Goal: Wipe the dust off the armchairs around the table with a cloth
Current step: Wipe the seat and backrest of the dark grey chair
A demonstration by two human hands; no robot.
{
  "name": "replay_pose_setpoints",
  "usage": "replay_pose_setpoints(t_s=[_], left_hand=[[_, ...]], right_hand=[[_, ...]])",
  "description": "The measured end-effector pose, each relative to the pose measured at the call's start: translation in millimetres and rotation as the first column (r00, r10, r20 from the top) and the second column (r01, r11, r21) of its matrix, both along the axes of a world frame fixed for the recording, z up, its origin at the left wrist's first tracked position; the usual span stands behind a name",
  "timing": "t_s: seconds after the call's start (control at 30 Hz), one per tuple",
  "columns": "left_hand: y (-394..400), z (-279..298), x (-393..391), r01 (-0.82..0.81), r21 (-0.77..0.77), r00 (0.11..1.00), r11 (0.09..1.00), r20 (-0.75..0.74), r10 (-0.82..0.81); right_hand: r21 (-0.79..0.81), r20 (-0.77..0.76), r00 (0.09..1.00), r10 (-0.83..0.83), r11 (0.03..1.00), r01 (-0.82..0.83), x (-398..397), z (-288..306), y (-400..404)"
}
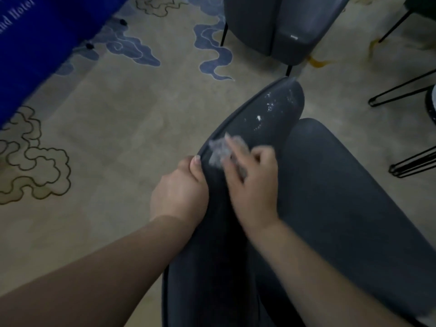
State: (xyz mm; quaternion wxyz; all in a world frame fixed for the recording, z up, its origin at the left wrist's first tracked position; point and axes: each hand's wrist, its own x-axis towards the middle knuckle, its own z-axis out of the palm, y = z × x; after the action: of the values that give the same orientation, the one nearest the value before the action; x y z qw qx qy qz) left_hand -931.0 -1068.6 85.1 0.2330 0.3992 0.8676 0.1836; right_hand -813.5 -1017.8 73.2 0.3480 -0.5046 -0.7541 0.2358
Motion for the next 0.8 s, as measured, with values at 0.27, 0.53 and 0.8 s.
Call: replay_pose_setpoints(t_s=[0.27, 0.53, 0.8], left_hand=[[2, 0, -1, -0.004, -0.012, 1.000, 1.000, 0.020, 0.004], [2, -4, -1, -0.007, 0.030, 1.000, 1.000, 0.010, 0.007], [1, 2, -1, 0.007, -0.009, 1.000, 1.000, -0.021, -0.007]], right_hand=[[-0.035, 0.009, 0.990, -0.138, 0.990, 0.138, -2, -4, 58], [0.036, 0.033, 0.986, 0.164, 0.986, -0.166, 11, -2, 14], [-0.029, -0.008, 0.999, 0.053, 0.998, -0.053, 1, 2, 4]])
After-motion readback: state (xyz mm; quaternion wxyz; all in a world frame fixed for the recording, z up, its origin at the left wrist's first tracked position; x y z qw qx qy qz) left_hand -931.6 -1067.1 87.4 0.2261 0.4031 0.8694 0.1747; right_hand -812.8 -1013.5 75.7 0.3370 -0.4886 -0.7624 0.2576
